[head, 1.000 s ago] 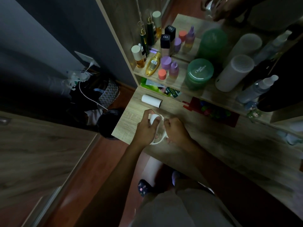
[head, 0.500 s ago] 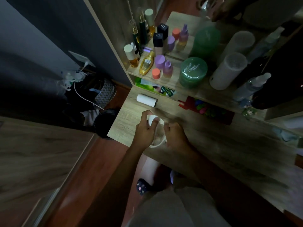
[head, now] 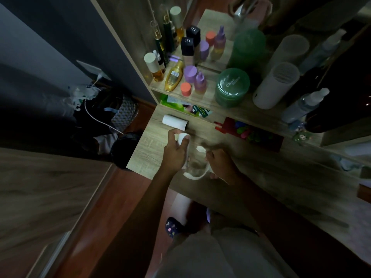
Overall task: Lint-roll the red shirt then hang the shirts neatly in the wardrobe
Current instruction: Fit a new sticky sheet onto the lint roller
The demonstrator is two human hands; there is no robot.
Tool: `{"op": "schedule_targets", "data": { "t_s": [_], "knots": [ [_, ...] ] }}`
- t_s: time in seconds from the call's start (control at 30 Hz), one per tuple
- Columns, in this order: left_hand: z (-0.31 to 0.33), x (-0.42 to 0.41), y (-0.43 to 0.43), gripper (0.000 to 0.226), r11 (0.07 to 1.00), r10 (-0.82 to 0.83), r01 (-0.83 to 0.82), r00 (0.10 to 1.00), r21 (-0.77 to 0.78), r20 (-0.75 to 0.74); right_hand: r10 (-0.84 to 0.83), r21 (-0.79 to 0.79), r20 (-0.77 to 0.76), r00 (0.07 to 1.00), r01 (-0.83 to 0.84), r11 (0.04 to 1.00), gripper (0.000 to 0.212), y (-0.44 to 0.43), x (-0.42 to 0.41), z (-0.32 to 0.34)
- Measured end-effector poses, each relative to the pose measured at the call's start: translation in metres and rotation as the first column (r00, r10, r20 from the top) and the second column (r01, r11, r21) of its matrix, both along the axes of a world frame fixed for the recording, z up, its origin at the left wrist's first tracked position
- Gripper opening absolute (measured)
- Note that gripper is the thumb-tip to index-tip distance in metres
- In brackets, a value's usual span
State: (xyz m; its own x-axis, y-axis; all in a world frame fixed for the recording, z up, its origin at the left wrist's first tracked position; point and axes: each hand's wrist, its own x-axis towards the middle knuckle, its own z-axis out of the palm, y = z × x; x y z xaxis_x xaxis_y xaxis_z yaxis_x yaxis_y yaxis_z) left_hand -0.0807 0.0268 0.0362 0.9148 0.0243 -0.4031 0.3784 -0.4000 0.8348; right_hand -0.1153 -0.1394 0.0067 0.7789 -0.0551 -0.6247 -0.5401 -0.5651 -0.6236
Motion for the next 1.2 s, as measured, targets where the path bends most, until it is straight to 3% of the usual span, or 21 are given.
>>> {"op": "schedule_targets", "data": {
  "t_s": [0.2,0.67,0.83,0.9,0.97,1.03,1.13,1.2],
  "knots": [
    [-0.001,0.003,-0.002,0.037,1.0,0.019,-0.018,0.999,0.018,-0.036,0.03,-0.115,0.029,0.999,-0.027,0.993,0.037,-0.015,0.007,-0.029],
    [-0.005,0.001,-0.003,0.032,1.0,-0.004,0.003,0.998,-0.016,-0.066,-0.008,-0.296,0.153,0.988,0.054,0.954,0.029,-0.033,0.007,-0.068],
    [-0.005,0.001,-0.002,0.031,0.999,-0.009,0.006,0.997,-0.037,-0.075,-0.008,-0.363,0.119,0.993,0.051,0.93,0.028,-0.041,0.005,-0.073],
    [-0.005,0.001,-0.002,0.031,0.999,-0.008,0.005,0.997,-0.042,-0.081,-0.007,-0.386,0.187,0.982,0.08,0.919,0.026,-0.041,0.007,-0.069],
    [-0.006,0.0,-0.002,0.032,0.999,-0.016,0.013,0.997,-0.036,-0.077,-0.032,-0.29,0.323,0.946,0.131,0.948,0.022,-0.037,0.012,-0.061],
    [-0.005,-0.001,-0.002,0.035,0.999,-0.022,0.02,0.996,-0.03,-0.086,-0.131,-0.037,0.367,0.921,0.155,0.987,0.018,-0.027,0.022,-0.042],
    [-0.003,-0.003,-0.003,0.039,0.998,-0.002,-0.005,0.993,-0.055,-0.115,-0.243,0.325,0.218,0.945,0.164,0.931,0.019,-0.008,0.04,-0.012],
    [-0.001,-0.002,-0.003,0.039,0.999,0.001,-0.005,0.992,-0.034,-0.124,-0.226,0.465,0.103,0.969,0.154,0.872,0.022,0.0,0.046,0.001]
  ]
}}
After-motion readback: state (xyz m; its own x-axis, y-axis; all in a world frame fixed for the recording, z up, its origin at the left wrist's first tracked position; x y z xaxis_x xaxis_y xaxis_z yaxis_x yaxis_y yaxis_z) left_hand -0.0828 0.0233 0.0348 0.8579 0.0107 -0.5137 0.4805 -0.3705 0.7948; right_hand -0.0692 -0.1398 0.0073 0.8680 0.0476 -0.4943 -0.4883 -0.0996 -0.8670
